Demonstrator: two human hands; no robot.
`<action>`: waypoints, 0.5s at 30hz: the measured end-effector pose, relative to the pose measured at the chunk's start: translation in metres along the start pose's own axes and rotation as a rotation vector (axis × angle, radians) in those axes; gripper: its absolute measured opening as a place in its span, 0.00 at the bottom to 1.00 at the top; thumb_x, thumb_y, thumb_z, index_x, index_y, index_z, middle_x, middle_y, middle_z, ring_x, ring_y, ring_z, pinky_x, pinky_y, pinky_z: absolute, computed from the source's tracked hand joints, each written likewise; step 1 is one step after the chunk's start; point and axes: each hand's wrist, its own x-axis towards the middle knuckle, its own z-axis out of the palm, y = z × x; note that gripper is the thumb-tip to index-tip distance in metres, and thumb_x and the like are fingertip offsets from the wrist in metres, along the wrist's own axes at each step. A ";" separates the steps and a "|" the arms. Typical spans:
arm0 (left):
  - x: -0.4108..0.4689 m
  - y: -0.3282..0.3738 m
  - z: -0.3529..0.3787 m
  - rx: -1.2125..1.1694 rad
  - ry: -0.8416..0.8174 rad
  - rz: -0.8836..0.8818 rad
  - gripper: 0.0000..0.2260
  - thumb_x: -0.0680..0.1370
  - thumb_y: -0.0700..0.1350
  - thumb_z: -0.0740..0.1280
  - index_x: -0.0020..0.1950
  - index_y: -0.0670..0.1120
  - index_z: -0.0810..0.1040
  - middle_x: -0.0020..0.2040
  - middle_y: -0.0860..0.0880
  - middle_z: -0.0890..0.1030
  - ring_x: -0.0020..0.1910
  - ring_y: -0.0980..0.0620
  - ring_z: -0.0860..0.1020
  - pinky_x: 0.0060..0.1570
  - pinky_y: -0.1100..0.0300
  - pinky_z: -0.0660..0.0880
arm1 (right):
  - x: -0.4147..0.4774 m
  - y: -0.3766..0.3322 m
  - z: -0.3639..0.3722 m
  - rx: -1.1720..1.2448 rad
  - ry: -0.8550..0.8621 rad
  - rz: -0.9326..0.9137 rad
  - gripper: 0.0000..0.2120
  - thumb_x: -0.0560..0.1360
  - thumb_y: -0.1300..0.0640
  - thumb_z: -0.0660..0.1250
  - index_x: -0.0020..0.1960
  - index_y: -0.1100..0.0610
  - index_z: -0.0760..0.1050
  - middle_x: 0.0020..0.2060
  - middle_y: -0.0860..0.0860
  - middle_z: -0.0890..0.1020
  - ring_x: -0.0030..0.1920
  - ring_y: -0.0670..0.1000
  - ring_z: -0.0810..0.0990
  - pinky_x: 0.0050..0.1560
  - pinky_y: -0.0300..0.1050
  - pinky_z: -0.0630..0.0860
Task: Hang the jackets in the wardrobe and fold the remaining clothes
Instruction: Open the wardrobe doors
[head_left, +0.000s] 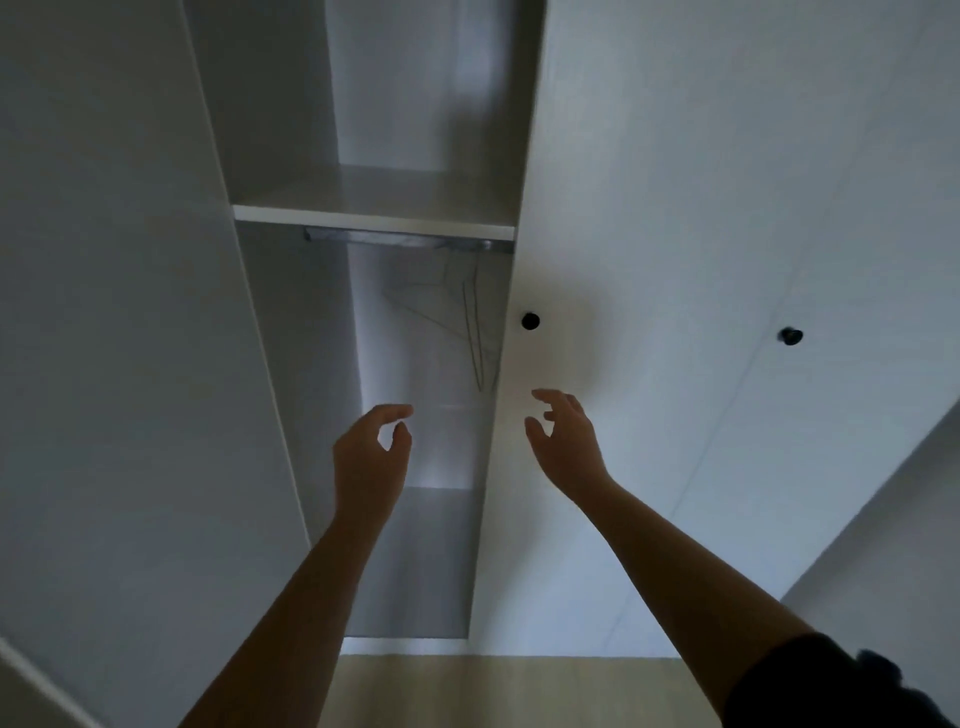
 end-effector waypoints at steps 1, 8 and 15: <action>0.003 -0.002 0.016 -0.009 -0.039 -0.015 0.09 0.75 0.34 0.65 0.52 0.43 0.82 0.49 0.55 0.81 0.49 0.55 0.80 0.53 0.75 0.70 | 0.011 0.004 -0.011 -0.034 -0.009 0.000 0.16 0.78 0.58 0.64 0.65 0.54 0.72 0.64 0.52 0.74 0.52 0.48 0.78 0.54 0.41 0.75; 0.061 -0.008 0.108 -0.112 -0.288 -0.132 0.14 0.77 0.40 0.67 0.62 0.42 0.77 0.57 0.50 0.80 0.55 0.55 0.78 0.54 0.67 0.71 | 0.087 -0.008 -0.052 -0.433 -0.074 -0.250 0.15 0.78 0.57 0.64 0.64 0.56 0.74 0.66 0.51 0.72 0.61 0.52 0.74 0.58 0.46 0.75; 0.119 -0.024 0.165 -0.219 -0.500 -0.205 0.17 0.76 0.40 0.68 0.65 0.42 0.75 0.58 0.51 0.78 0.57 0.53 0.77 0.55 0.65 0.70 | 0.166 -0.058 -0.060 -0.935 -0.104 -0.572 0.19 0.77 0.58 0.64 0.67 0.54 0.70 0.70 0.52 0.67 0.69 0.54 0.66 0.64 0.50 0.70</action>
